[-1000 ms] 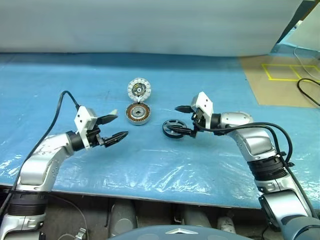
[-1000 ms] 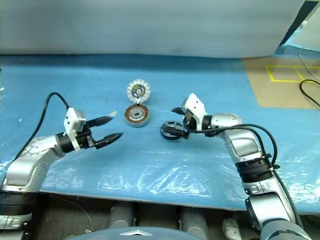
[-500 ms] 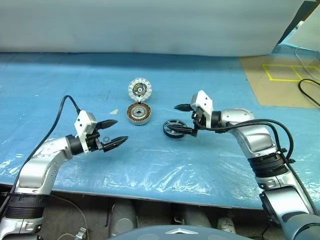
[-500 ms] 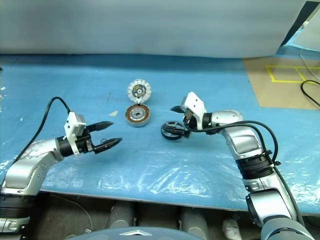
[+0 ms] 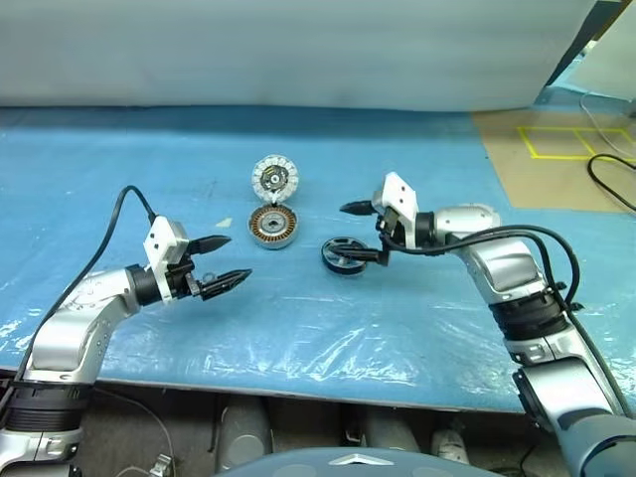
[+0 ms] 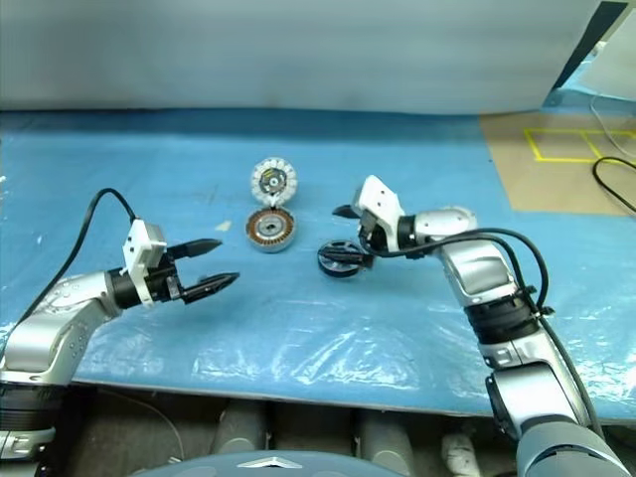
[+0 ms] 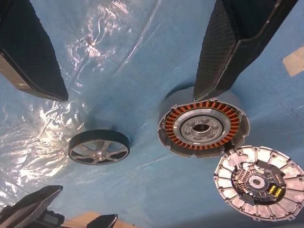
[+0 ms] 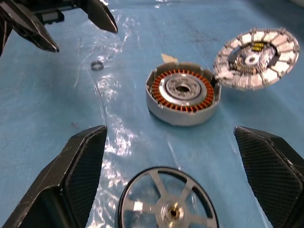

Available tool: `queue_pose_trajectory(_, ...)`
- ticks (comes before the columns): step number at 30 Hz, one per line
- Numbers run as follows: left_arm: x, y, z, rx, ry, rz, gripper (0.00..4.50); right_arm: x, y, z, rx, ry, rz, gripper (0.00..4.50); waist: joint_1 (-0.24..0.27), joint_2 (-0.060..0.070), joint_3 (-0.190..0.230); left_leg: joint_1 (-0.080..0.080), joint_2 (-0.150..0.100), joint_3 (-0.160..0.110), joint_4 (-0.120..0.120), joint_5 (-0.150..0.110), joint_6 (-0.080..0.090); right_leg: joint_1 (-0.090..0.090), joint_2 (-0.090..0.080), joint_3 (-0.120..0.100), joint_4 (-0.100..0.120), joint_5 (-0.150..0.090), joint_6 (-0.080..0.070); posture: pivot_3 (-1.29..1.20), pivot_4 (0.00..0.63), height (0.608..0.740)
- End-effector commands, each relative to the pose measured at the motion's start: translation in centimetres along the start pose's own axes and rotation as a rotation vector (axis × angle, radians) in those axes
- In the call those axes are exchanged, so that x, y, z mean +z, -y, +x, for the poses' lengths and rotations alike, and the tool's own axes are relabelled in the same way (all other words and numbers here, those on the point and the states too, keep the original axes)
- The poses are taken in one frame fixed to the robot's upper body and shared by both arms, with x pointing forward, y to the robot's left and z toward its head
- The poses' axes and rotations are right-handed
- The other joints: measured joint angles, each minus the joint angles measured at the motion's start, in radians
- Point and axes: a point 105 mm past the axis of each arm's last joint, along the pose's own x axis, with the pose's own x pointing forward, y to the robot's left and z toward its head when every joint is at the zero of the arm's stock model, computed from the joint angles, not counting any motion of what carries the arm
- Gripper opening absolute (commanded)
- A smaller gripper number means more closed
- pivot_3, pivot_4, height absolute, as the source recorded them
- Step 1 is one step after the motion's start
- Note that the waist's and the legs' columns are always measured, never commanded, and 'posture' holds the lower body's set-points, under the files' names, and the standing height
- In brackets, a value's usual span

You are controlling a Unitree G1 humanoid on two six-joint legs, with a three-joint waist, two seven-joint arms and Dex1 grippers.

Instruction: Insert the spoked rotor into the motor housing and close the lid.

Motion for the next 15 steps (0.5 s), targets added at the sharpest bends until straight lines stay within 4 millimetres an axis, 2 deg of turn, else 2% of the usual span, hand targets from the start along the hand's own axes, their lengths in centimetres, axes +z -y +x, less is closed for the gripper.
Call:
queue_pose_trajectory(1,0.9,0.1,0.3,-0.003,0.029,0.039,4.46,1.3,0.4,2.0,0.070,-0.020,-0.122,4.50,-0.004,0.000,0.000,0.000,0.000,0.000,0.000,0.000,0.000,0.000,0.000,0.000,0.000,0.000,0.000,0.00,0.150,0.740)
queue_pose_trajectory(8,0.6,0.1,0.2,0.034,0.050,0.036,4.46,3.7,2.1,6.4,0.188,-0.106,-0.228,4.50,-0.018,0.000,0.000,-0.005,0.000,0.001,0.001,0.002,0.003,-0.004,0.000,-0.001,0.001,0.000,-0.001,0.00,0.150,0.740)
queue_pose_trajectory(11,0.3,0.4,0.2,0.055,0.054,0.034,4.46,3.8,3.0,8.1,0.195,-0.174,-0.192,4.50,-0.021,0.000,0.000,-0.006,0.001,0.001,0.001,0.002,0.004,-0.005,0.000,-0.001,0.002,0.000,-0.002,0.00,0.150,0.740)
queue_pose_trajectory(15,-0.2,0.9,-0.2,0.091,0.064,0.019,4.46,3.7,2.7,9.9,0.235,-0.244,-0.206,4.50,-0.021,0.000,0.000,-0.007,0.002,0.001,0.001,0.002,0.004,-0.006,0.000,-0.003,0.002,-0.001,-0.004,0.00,0.150,0.740)
